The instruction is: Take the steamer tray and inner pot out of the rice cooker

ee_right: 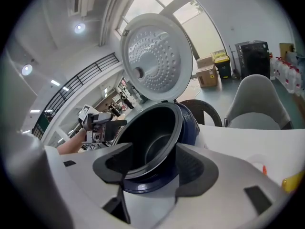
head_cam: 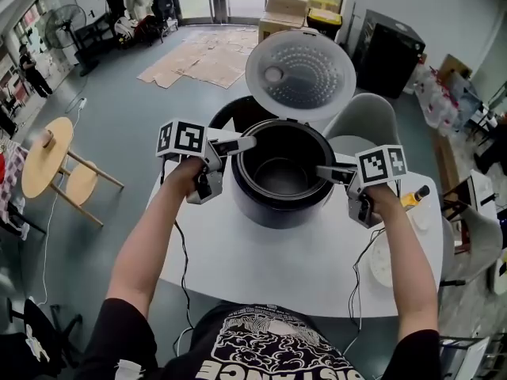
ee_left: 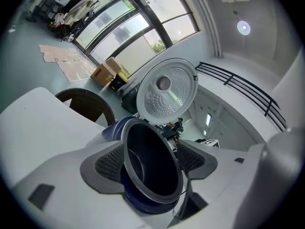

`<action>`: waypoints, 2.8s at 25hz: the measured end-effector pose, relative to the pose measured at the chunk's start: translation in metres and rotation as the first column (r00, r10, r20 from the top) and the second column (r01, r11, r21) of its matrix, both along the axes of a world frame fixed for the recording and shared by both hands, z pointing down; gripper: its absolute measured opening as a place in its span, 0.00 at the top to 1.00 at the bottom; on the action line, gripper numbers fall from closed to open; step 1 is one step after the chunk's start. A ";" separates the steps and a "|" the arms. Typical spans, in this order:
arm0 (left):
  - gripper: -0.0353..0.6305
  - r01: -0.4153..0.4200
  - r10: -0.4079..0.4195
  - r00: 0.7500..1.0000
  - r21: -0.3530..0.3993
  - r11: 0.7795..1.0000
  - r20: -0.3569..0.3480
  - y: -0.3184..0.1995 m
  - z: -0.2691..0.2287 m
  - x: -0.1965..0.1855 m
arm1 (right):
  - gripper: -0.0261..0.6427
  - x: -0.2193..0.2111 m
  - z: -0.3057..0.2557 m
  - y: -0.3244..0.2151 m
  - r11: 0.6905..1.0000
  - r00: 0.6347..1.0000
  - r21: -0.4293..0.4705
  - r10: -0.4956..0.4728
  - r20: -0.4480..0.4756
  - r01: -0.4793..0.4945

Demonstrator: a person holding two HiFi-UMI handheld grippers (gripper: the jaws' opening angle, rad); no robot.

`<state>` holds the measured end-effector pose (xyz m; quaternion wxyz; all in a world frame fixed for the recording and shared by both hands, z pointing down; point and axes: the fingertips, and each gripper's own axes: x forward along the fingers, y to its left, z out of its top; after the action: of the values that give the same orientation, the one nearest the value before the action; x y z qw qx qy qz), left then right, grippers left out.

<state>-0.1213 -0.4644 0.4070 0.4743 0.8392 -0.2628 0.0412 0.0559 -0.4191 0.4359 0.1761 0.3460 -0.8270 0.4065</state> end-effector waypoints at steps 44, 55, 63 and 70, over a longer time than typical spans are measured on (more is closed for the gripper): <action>0.90 0.045 -0.042 0.999 -0.112 0.993 0.031 0.011 0.026 -0.021 | 0.87 0.023 0.002 -0.017 0.981 0.951 -0.119 0.181 0.249 -0.156; 0.90 0.103 -0.112 0.991 -0.110 0.989 -0.079 0.014 0.022 -0.024 | 0.89 0.025 0.001 -0.019 0.976 0.938 -0.134 0.206 0.280 -0.174; 0.89 0.103 -0.107 0.993 -0.085 0.991 -0.048 0.013 0.022 -0.024 | 0.88 0.023 0.001 -0.019 0.978 0.939 -0.135 0.191 0.286 -0.158; 0.90 0.146 -0.148 0.988 -0.055 0.988 -0.047 0.016 0.018 -0.023 | 0.89 0.025 -0.001 -0.018 0.972 0.929 -0.145 0.223 0.296 -0.187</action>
<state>-0.1446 -0.4486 0.4253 0.5040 0.8059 -0.3106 -0.0086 0.0809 -0.4372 0.4352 0.0198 0.3516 -0.7792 0.5185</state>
